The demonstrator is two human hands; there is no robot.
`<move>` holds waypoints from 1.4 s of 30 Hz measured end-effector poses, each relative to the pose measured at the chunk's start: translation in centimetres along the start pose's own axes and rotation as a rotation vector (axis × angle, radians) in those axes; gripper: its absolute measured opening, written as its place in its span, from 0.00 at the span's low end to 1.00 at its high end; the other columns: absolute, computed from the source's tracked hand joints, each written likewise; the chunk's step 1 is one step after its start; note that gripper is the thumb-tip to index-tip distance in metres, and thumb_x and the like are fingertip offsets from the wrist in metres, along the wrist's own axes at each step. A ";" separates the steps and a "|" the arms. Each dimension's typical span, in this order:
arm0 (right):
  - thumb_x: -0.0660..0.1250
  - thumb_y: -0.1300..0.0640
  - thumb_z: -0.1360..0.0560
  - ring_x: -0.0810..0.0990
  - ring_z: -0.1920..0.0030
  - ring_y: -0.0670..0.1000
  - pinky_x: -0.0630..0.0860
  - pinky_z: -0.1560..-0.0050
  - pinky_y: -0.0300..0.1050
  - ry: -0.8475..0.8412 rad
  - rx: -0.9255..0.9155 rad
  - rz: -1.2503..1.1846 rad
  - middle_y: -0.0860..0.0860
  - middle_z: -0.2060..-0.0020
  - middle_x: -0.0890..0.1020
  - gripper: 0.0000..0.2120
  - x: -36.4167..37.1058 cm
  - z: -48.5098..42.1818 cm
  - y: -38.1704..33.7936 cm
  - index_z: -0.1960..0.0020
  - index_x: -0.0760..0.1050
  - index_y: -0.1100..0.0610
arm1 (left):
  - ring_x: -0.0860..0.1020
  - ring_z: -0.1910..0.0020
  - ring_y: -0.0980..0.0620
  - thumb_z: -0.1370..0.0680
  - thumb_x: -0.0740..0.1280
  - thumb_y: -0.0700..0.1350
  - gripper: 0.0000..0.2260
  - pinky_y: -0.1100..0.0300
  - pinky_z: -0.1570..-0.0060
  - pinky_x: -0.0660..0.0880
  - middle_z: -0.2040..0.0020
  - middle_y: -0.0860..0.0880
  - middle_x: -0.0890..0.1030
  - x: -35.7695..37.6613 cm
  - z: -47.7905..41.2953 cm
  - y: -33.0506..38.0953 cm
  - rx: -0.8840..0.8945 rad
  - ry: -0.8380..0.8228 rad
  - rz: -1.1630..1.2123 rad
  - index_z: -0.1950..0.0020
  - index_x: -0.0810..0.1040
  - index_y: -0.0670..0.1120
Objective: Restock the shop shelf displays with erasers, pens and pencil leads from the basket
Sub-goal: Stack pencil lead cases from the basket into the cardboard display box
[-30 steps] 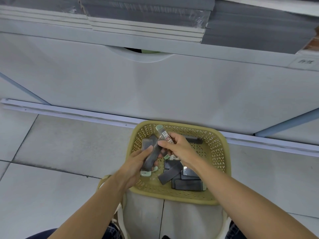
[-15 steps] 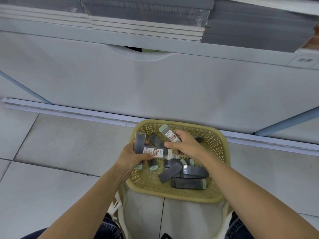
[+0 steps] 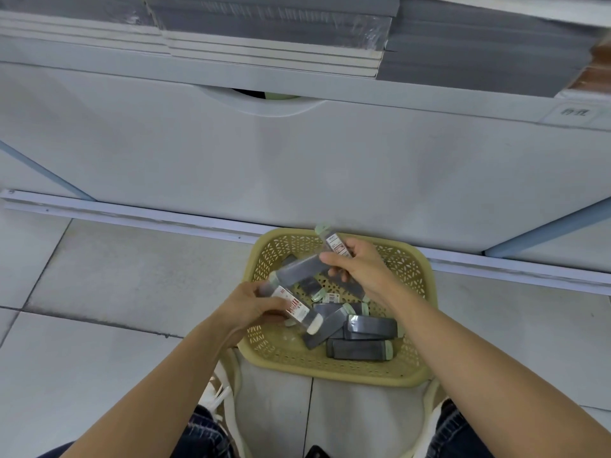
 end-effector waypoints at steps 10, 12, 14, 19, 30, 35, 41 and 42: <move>0.71 0.62 0.26 0.82 0.67 0.49 0.70 0.74 0.36 -0.013 0.079 -0.185 0.49 0.65 0.83 0.09 1.6 0.1 2.2 0.47 0.75 0.58 | 0.83 0.62 0.47 0.19 0.57 0.37 0.10 0.61 0.70 0.79 0.56 0.40 0.84 1.2 -0.7 0.3 0.121 0.132 0.624 0.45 0.77 0.39; 0.71 0.61 0.25 0.82 0.66 0.50 0.70 0.74 0.36 -0.029 0.080 -0.145 0.48 0.65 0.83 0.10 1.9 0.2 2.4 0.46 0.75 0.59 | 0.82 0.68 0.49 0.20 0.63 0.39 0.06 0.62 0.73 0.76 0.63 0.41 0.83 1.4 -0.7 0.6 0.144 0.148 0.636 0.47 0.78 0.39; 0.71 0.60 0.25 0.82 0.66 0.50 0.70 0.75 0.36 -0.059 0.067 -0.079 0.49 0.63 0.82 0.11 1.8 0.3 2.4 0.44 0.74 0.58 | 0.81 0.72 0.51 0.22 0.67 0.39 0.05 0.63 0.75 0.76 0.67 0.42 0.82 1.5 -0.8 0.8 0.156 0.211 0.581 0.49 0.79 0.39; 0.77 0.53 0.31 0.81 0.64 0.47 0.72 0.72 0.37 -0.181 -0.021 0.186 0.48 0.58 0.82 0.19 1.8 0.9 2.2 0.44 0.75 0.51 | 0.79 0.73 0.53 0.23 0.69 0.38 0.02 0.64 0.74 0.75 0.71 0.45 0.81 1.2 -1.3 1.1 0.167 0.357 0.460 0.55 0.79 0.40; 0.65 0.56 0.21 0.75 0.73 0.47 0.67 0.78 0.34 -0.301 0.038 -0.025 0.60 0.55 0.85 0.08 2.4 1.6 1.6 0.44 0.78 0.58 | 0.82 0.69 0.52 0.27 0.72 0.33 0.05 0.61 0.69 0.79 0.66 0.45 0.84 2.1 -0.9 0.8 0.156 0.197 0.454 0.56 0.80 0.42; 0.60 0.49 0.19 0.79 0.72 0.45 0.71 0.75 0.35 -0.139 -0.016 0.069 0.50 0.61 0.85 0.14 2.7 1.5 0.8 0.42 0.77 0.58 | 0.82 0.70 0.53 0.28 0.74 0.35 0.04 0.64 0.71 0.77 0.66 0.47 0.85 1.5 -1.0 0.8 0.201 0.328 0.329 0.57 0.82 0.43; 0.56 0.47 0.18 0.78 0.69 0.35 0.72 0.68 0.27 -0.142 -0.019 0.231 0.38 0.58 0.82 0.10 3.0 1.7 0.4 0.41 0.74 0.45 | 0.85 0.60 0.46 0.29 0.75 0.37 0.06 0.55 0.61 0.83 0.56 0.42 0.86 2.0 -0.7 1.3 0.260 0.254 0.243 0.54 0.83 0.42; 0.56 0.47 0.17 0.78 0.65 0.29 0.70 0.66 0.22 -0.143 -0.015 0.228 0.32 0.59 0.80 0.08 3.3 1.8 0.3 0.43 0.73 0.41 | 0.85 0.58 0.44 0.29 0.75 0.37 0.06 0.52 0.57 0.83 0.56 0.41 0.86 2.2 -0.7 1.3 0.265 0.245 0.231 0.54 0.83 0.42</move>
Point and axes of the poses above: each hand's wrist, its own z-axis away from the middle knuckle, its own x-axis out of the palm, y = z × x, the point moved 1 cm from there along -z, towards the middle knuckle
